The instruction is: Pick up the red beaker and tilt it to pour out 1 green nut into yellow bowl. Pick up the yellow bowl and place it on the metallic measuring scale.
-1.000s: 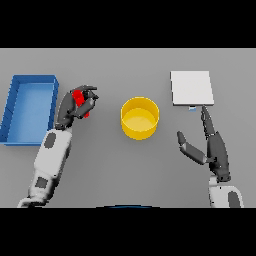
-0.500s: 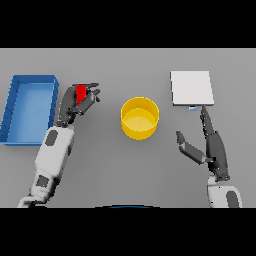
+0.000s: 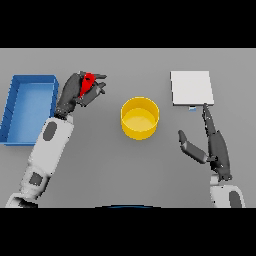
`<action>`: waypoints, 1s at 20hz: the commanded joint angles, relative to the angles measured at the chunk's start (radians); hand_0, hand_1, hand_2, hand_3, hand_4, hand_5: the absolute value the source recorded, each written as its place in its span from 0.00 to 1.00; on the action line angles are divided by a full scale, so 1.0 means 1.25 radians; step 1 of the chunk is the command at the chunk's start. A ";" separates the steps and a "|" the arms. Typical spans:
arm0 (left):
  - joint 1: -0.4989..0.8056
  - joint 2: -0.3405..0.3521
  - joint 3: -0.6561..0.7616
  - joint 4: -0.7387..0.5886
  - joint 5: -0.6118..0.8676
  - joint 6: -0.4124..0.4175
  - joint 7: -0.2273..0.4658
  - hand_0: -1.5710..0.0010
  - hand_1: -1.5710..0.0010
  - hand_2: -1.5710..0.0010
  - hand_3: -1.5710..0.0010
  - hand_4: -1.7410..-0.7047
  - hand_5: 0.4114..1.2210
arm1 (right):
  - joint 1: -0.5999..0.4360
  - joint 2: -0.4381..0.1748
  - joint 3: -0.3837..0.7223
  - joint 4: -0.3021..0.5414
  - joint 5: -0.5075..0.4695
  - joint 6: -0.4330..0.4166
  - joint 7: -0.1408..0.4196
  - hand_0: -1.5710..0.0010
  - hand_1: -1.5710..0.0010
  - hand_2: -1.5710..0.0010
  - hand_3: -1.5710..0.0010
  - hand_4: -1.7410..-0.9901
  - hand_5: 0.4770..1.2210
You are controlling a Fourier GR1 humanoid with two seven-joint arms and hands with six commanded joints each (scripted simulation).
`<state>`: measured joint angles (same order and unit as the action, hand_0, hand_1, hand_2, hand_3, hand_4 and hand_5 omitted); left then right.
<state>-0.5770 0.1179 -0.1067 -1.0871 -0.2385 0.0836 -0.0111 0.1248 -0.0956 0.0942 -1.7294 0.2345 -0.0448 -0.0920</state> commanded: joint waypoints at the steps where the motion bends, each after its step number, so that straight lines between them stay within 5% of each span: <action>1: -0.005 0.012 -0.022 -0.008 -0.020 -0.008 0.021 0.00 0.00 0.00 0.01 0.01 0.88 | -0.004 0.000 0.000 0.006 0.006 -0.003 0.006 1.00 1.00 1.00 1.00 0.65 0.26; 7: -0.032 0.017 -0.120 -0.015 -0.100 -0.002 0.108 0.00 0.00 0.00 0.00 0.01 0.87 | 0.005 0.003 0.000 0.008 0.008 -0.006 0.008 1.00 1.00 1.00 1.00 0.65 0.27; 14: -0.144 0.094 -0.308 0.023 -0.324 -0.042 0.229 0.00 0.00 0.00 0.00 0.00 0.91 | 0.007 0.011 0.006 0.001 0.001 0.002 0.009 1.00 1.00 1.00 1.00 0.64 0.29; 18: -0.204 0.116 -0.386 0.050 -0.399 -0.084 0.228 0.00 0.00 0.00 0.00 0.00 0.96 | 0.017 0.008 0.010 -0.007 0.004 0.005 0.010 1.00 1.00 1.00 1.00 0.62 0.31; 20: -0.233 0.130 -0.423 0.063 -0.428 -0.110 0.207 0.00 0.00 0.00 0.00 0.09 0.98 | 0.009 0.014 0.009 -0.007 0.001 0.001 0.014 1.00 1.00 1.00 1.00 0.61 0.31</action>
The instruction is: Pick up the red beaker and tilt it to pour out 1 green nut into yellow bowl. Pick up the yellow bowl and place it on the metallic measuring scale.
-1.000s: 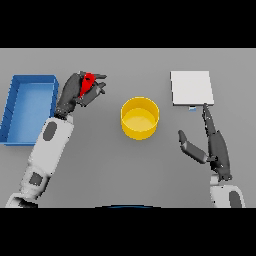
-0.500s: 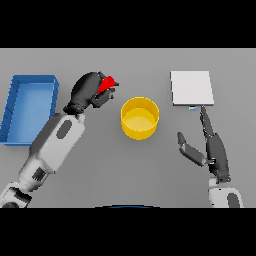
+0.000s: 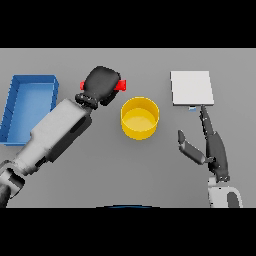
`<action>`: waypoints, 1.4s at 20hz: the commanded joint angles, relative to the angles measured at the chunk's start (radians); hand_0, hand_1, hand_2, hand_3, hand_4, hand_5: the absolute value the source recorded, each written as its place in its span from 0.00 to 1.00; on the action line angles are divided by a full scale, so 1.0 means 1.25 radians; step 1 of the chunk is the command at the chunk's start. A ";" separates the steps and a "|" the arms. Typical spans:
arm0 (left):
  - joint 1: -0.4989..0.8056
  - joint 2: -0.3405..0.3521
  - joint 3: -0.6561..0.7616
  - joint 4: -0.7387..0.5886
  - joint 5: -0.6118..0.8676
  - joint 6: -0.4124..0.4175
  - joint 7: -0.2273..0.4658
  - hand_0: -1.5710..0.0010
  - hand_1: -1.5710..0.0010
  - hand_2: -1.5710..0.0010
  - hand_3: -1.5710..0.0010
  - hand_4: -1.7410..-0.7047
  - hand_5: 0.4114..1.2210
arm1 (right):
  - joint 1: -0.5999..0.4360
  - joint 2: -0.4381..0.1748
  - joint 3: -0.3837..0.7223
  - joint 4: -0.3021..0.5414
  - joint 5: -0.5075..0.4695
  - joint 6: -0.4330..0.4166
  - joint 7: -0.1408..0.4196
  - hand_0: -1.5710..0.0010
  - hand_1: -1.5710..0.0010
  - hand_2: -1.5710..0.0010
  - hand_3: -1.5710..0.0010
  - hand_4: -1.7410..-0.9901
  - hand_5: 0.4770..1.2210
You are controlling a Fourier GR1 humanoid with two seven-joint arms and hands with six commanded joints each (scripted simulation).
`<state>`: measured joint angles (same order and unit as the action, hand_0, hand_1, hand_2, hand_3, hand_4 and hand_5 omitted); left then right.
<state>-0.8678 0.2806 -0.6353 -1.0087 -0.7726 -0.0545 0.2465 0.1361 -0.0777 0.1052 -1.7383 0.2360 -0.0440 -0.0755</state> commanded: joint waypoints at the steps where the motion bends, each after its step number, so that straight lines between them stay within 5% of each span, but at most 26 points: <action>1: -0.015 0.008 -0.018 0.002 -0.014 -0.017 -0.004 0.00 0.00 0.00 0.00 0.07 0.98 | 0.003 0.000 -0.003 0.008 -0.005 0.003 -0.002 1.00 1.00 1.00 1.00 0.61 0.30; 5: -0.081 0.014 -0.103 0.029 -0.067 -0.104 -0.030 0.00 0.00 0.00 0.19 0.04 0.99 | 0.011 0.015 -0.005 0.014 -0.015 -0.003 -0.027 1.00 1.00 1.00 1.00 0.60 0.27; 12: -0.180 -0.012 -0.254 0.100 -0.165 -0.179 -0.104 0.00 0.00 0.00 0.04 0.01 1.00 | 0.007 0.020 -0.021 0.022 -0.047 0.004 -0.031 1.00 1.00 1.00 1.00 0.60 0.22; 28: -0.358 -0.051 -0.488 0.219 -0.291 -0.225 -0.218 0.00 0.00 0.00 0.00 0.01 1.00 | 0.009 0.028 -0.001 0.026 0.015 -0.033 -0.020 1.00 1.00 1.00 1.00 0.71 0.15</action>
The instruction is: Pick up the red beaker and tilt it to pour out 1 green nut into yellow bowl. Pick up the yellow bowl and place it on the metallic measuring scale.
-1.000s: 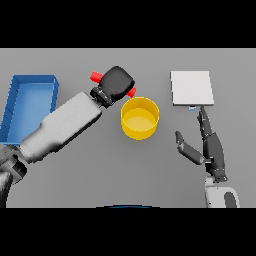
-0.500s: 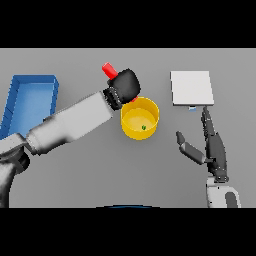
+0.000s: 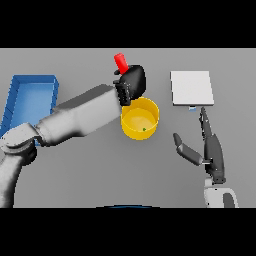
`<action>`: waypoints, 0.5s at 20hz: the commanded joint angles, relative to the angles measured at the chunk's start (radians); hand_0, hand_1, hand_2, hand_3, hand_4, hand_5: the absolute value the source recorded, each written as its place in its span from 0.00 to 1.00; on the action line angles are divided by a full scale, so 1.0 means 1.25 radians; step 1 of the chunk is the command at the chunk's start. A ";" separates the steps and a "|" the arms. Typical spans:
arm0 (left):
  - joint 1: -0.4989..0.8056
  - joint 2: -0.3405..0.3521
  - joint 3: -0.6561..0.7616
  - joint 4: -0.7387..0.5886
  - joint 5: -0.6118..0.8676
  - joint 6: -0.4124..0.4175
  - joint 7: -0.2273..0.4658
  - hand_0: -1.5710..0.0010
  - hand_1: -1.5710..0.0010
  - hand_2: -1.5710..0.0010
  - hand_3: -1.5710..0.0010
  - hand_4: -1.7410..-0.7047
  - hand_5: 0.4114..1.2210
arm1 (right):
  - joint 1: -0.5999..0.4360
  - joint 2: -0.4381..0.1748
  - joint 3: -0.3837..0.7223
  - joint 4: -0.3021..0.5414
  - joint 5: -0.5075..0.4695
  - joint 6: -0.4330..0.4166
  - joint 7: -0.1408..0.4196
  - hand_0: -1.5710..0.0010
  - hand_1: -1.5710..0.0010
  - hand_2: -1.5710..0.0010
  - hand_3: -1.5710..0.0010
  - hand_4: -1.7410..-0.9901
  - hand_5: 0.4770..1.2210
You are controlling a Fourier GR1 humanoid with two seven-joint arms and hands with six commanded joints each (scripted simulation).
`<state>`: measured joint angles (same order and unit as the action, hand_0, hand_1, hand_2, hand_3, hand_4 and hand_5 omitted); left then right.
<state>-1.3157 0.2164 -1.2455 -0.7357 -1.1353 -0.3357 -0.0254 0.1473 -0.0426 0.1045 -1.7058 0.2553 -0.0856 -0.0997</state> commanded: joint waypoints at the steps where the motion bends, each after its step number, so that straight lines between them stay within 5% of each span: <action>1: 0.001 0.001 -0.016 0.004 -0.007 0.004 -0.009 0.00 0.00 0.00 0.00 0.01 1.00 | 0.005 0.001 0.003 0.001 0.002 0.000 -0.012 1.00 1.00 1.00 1.00 0.71 0.15; 9: -0.123 0.040 -0.006 0.031 0.022 0.033 -0.057 0.00 0.00 0.00 0.05 0.01 1.00 | -0.013 0.002 -0.001 0.007 0.011 -0.013 -0.003 1.00 1.00 1.00 1.00 0.72 0.15; 10: -0.144 0.048 0.007 0.048 0.030 0.039 -0.052 0.00 0.00 0.11 0.04 0.06 1.00 | -0.013 -0.001 -0.005 0.009 0.008 -0.013 -0.008 1.00 1.00 1.00 1.00 0.72 0.15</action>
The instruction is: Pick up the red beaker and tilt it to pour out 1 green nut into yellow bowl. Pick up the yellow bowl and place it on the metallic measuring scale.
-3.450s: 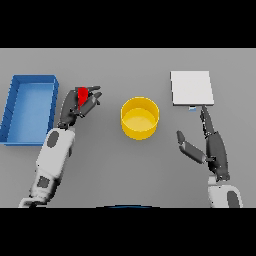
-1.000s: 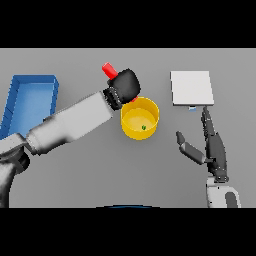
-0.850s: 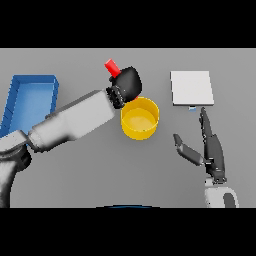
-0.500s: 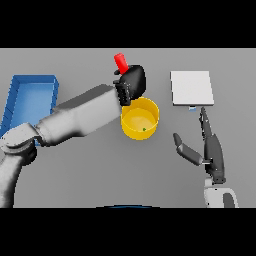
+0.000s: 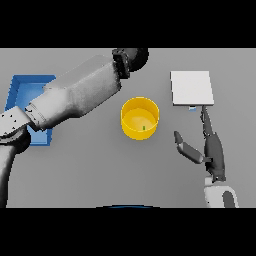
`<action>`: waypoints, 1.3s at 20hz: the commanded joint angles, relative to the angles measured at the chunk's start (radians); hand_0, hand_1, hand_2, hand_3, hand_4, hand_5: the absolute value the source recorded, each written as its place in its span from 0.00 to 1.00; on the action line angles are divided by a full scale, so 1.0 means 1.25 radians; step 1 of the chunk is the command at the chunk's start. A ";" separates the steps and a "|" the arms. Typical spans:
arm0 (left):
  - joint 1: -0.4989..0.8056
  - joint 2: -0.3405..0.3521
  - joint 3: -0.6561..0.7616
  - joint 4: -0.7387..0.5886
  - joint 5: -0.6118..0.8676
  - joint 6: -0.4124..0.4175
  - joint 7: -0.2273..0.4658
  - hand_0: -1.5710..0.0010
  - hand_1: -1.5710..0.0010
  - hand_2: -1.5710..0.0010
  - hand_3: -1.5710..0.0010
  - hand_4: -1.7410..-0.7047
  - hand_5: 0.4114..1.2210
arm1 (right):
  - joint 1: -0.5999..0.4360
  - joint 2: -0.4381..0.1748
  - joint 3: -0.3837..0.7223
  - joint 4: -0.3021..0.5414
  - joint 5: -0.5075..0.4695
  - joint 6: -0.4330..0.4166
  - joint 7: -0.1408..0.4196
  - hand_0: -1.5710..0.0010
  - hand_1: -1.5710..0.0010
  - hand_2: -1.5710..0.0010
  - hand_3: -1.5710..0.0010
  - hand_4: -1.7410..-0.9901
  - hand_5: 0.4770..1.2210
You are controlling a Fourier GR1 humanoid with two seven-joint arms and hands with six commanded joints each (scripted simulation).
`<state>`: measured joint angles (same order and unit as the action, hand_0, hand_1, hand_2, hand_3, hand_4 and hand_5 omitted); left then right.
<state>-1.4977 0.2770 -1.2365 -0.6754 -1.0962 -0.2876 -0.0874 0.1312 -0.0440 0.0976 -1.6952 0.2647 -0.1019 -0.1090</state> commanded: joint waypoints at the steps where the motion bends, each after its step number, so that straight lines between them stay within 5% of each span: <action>1: -0.020 0.012 0.018 0.019 0.013 0.016 -0.004 0.00 0.00 0.09 0.19 0.05 1.00 | -0.003 -0.003 0.001 -0.007 0.000 0.002 -0.003 1.00 1.00 1.00 1.00 0.73 0.16; 2: -0.044 0.031 0.036 0.036 0.029 0.021 -0.010 0.00 0.00 0.07 0.34 0.04 1.00 | 0.004 -0.003 0.002 -0.006 -0.011 0.013 -0.008 1.00 1.00 1.00 1.00 0.74 0.16; 7: -0.118 0.071 0.171 0.149 0.151 0.025 0.046 0.00 0.00 0.02 0.11 0.02 1.00 | -0.009 -0.003 -0.011 -0.001 -0.048 0.031 -0.005 1.00 1.00 1.00 1.00 0.73 0.16; 10: -0.093 0.118 0.303 0.230 0.287 0.056 0.135 0.00 0.00 0.01 0.13 0.01 1.00 | -0.016 0.000 -0.008 0.010 -0.051 0.034 -0.002 1.00 1.00 1.00 1.00 0.71 0.16; 14: -0.012 0.195 0.445 0.245 0.469 0.145 0.163 0.00 0.00 0.00 0.11 0.00 1.00 | -0.018 -0.013 -0.015 0.018 -0.057 0.042 -0.022 1.00 1.00 1.00 1.00 0.69 0.15; 17: 0.075 0.271 0.521 0.203 0.585 0.199 0.183 0.00 0.00 0.00 0.09 0.00 1.00 | -0.022 -0.015 -0.007 0.018 -0.053 0.047 -0.032 1.00 1.00 1.00 1.00 0.69 0.15; 26: 0.480 0.402 0.610 -0.167 0.830 0.460 0.459 0.00 0.00 0.00 0.08 0.00 1.00 | -0.021 -0.040 0.001 0.022 -0.031 0.056 -0.028 1.00 1.00 1.00 1.00 0.71 0.23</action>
<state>-0.8956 0.7790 -0.4742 -0.8828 -0.0557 0.2869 0.4845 0.1046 -0.0932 0.0989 -1.6672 0.2263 -0.0311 -0.1435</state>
